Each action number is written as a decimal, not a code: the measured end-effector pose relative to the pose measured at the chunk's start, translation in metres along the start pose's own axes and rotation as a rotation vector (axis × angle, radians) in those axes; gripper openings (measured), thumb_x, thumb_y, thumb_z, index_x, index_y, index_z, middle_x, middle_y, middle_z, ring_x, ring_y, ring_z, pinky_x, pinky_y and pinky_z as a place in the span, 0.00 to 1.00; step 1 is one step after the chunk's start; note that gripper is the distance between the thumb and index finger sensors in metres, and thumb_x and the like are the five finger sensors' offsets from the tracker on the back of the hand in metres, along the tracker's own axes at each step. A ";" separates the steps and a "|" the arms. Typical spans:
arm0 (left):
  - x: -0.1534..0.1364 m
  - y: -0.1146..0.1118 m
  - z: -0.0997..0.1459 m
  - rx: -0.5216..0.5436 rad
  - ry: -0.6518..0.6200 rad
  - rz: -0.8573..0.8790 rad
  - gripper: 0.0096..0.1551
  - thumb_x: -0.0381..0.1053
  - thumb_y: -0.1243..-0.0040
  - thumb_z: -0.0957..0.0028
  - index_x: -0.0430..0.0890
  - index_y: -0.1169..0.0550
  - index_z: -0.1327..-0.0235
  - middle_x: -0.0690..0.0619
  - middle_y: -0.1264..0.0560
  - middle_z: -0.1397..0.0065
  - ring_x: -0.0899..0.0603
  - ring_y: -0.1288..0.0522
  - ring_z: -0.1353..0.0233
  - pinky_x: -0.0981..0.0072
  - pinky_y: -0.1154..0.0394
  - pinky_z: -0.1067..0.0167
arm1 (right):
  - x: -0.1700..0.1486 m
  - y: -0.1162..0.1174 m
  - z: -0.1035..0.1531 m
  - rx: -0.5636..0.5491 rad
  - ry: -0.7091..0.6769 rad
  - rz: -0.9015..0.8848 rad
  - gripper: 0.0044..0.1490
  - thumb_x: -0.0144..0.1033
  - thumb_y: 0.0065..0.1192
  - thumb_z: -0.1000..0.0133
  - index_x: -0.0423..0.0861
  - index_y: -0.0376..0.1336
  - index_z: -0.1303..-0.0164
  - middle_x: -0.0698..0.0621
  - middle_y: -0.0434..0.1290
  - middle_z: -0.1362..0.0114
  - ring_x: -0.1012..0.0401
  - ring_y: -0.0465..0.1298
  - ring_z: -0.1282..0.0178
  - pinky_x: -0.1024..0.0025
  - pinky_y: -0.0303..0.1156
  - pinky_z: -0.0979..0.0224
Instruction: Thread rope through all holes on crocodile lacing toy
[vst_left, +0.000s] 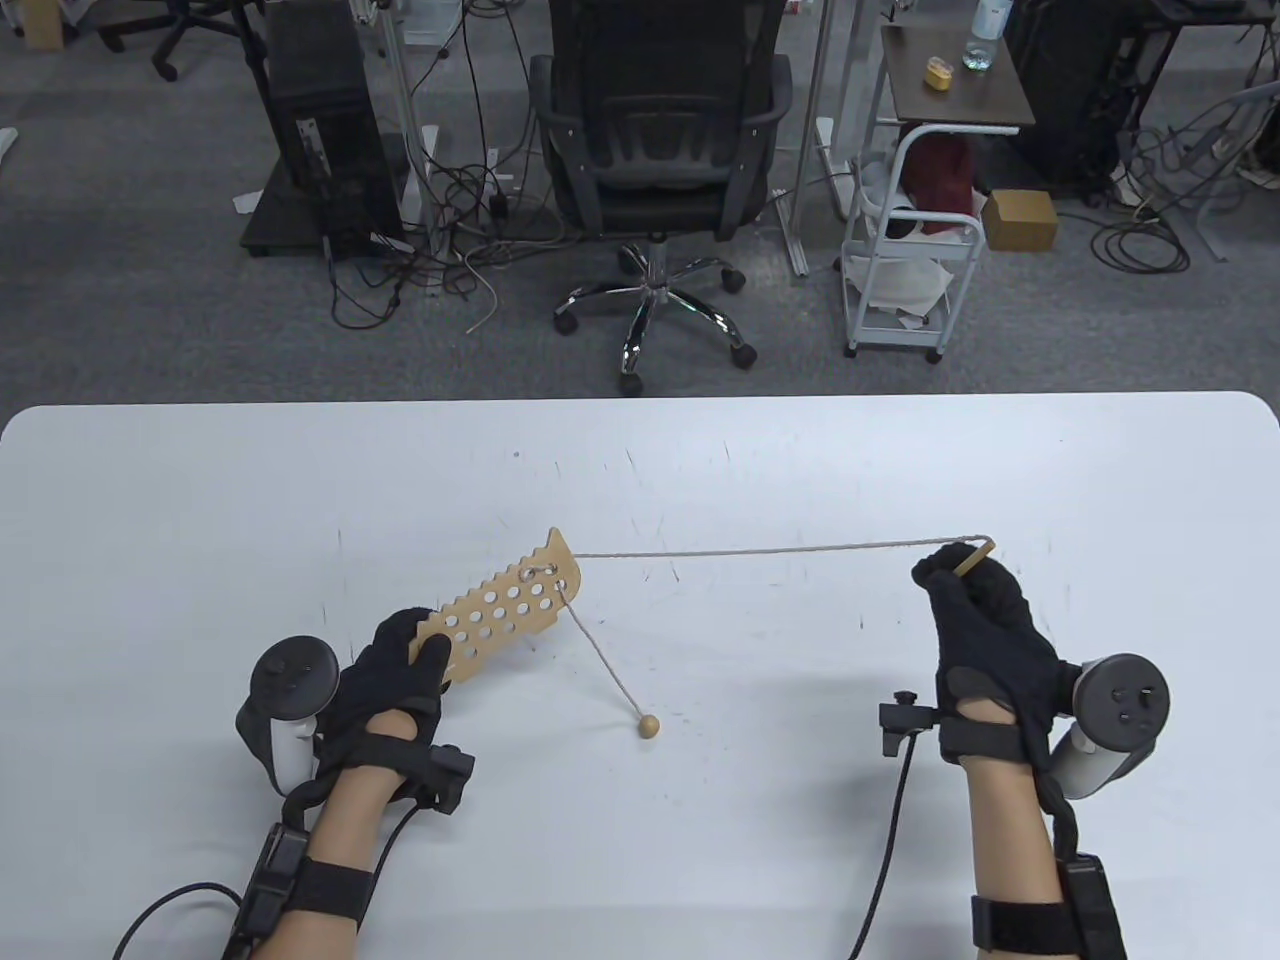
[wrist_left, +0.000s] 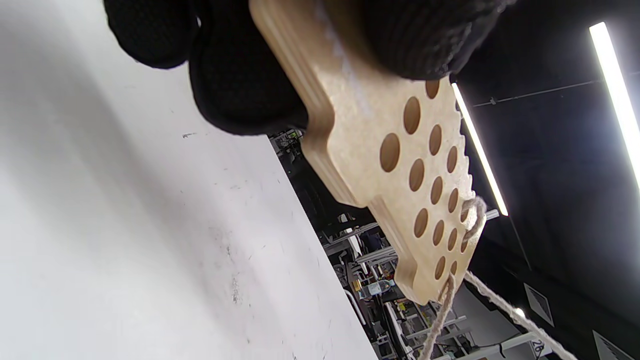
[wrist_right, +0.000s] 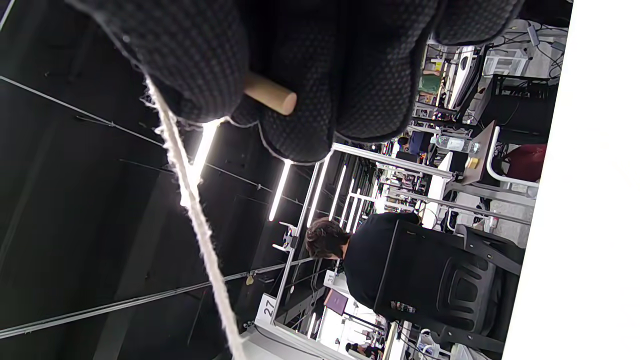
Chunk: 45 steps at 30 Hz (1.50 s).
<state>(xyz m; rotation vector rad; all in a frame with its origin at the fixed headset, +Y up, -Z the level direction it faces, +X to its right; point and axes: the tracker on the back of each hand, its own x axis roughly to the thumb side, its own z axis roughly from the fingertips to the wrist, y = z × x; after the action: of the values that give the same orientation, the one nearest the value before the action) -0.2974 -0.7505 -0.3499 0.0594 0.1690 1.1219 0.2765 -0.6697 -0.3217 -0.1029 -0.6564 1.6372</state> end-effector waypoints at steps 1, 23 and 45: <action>0.000 0.001 0.000 0.008 0.005 -0.001 0.30 0.56 0.37 0.58 0.53 0.26 0.39 0.54 0.19 0.44 0.44 0.18 0.51 0.44 0.29 0.34 | 0.000 -0.002 0.000 -0.008 0.001 -0.004 0.25 0.41 0.72 0.48 0.51 0.71 0.41 0.49 0.82 0.40 0.46 0.78 0.36 0.37 0.60 0.28; 0.000 0.003 0.001 0.009 -0.008 0.024 0.30 0.56 0.37 0.57 0.53 0.26 0.39 0.54 0.19 0.45 0.44 0.18 0.51 0.45 0.29 0.33 | 0.001 -0.008 -0.001 -0.021 0.014 -0.037 0.24 0.43 0.72 0.49 0.52 0.73 0.42 0.48 0.78 0.34 0.45 0.73 0.31 0.37 0.57 0.27; 0.022 -0.017 0.010 -0.110 -0.159 -0.011 0.30 0.56 0.37 0.57 0.53 0.26 0.39 0.55 0.19 0.44 0.44 0.18 0.51 0.45 0.29 0.33 | -0.007 0.040 0.012 0.222 -0.040 0.212 0.46 0.38 0.77 0.50 0.60 0.53 0.25 0.54 0.82 0.47 0.50 0.83 0.44 0.40 0.63 0.29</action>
<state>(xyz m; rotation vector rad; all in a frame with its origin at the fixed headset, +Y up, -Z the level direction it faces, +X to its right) -0.2715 -0.7372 -0.3443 0.0489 -0.0343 1.1085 0.2373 -0.6812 -0.3330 0.0227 -0.5034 1.9103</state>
